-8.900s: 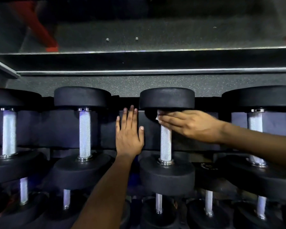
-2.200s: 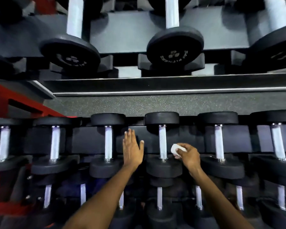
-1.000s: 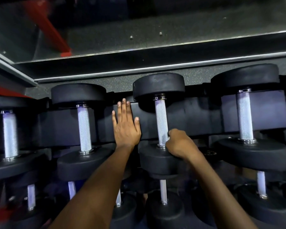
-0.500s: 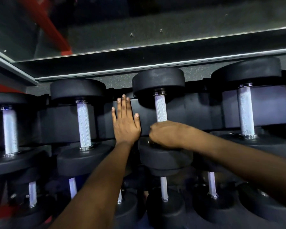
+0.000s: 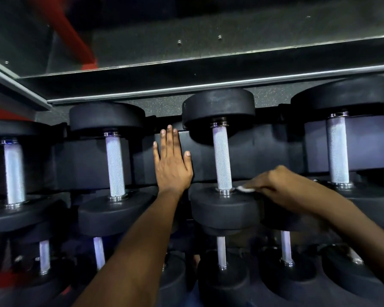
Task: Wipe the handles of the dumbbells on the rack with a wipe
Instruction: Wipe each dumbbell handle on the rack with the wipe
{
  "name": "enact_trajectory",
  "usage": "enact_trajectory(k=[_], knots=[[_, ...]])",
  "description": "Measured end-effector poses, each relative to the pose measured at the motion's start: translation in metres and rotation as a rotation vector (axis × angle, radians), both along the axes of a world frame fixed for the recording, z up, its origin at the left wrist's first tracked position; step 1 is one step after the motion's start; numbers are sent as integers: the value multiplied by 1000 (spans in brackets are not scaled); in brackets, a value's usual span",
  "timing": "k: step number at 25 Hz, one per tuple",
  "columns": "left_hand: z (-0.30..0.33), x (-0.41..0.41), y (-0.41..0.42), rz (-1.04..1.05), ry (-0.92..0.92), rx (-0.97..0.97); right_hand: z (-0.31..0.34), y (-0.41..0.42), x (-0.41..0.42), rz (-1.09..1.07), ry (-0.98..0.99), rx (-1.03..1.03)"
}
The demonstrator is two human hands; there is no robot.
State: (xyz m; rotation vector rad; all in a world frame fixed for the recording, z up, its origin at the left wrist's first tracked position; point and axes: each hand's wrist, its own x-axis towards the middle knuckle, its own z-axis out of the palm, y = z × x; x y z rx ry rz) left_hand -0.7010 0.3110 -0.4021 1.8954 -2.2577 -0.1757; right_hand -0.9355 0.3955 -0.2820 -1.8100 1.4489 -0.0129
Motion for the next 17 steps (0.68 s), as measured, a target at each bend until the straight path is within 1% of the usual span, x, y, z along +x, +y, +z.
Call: enact_trajectory(k=[1,2,3,4,5,6,7,9,13,14,17], knots=[[0,0,0,-1,-3,1,-10,-5,-3,-161,76,28],[0,1,1,-1,-7,0,-19,-11,2,-324,0,117],[0,1,1,0,-9,-3,-27,-18,12,-454,-232,282],[-1,1,1,1,-8,-6,-34,-26,23,-522,-521,509],[-1,1,0,1,-8,-8,-43,-32,30,-545,-753,691],[-1,1,0,1,-7,-10,-49,-37,33,-526,-886,809],[-1,1,1,0,-6,-14,-53,-40,32,-469,-951,880],[-1,1,0,-3,-2,-14,-59,-40,22,-383,-951,875],[0,0,1,0,-17,-23,-76,-34,4,-500,-1013,859],[-1,0,1,2,-18,-22,-76,-33,5,-532,-977,819],[-2,1,2,-2,-16,-17,-66,-29,15,-710,-749,648]])
